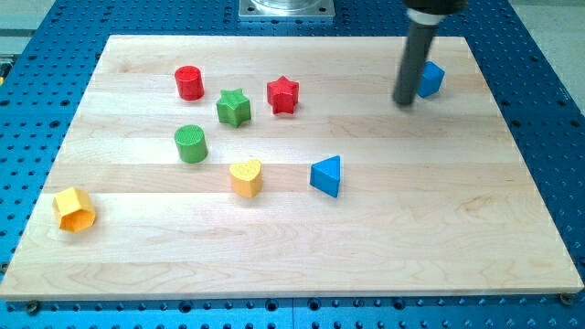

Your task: Place the red star at the bottom left of the cube

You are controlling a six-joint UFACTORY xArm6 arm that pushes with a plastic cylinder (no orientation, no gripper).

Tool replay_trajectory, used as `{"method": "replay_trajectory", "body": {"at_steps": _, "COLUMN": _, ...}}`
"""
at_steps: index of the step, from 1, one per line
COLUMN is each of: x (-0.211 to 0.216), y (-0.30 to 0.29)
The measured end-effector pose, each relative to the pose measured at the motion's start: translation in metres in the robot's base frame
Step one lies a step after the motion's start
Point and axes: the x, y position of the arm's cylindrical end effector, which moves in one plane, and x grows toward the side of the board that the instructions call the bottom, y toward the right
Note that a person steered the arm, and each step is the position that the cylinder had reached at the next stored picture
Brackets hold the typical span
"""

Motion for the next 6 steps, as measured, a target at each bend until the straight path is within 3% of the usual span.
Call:
{"method": "replay_trajectory", "body": {"at_steps": 1, "x": -0.039, "y": 0.039}}
{"method": "replay_trajectory", "body": {"at_steps": 2, "x": -0.087, "y": 0.037}}
{"method": "replay_trajectory", "body": {"at_steps": 3, "x": -0.082, "y": 0.033}}
{"method": "replay_trajectory", "body": {"at_steps": 4, "x": 0.006, "y": -0.036}}
{"method": "replay_trajectory", "body": {"at_steps": 5, "x": 0.068, "y": -0.164}}
{"method": "replay_trajectory", "body": {"at_steps": 6, "x": 0.037, "y": -0.216}}
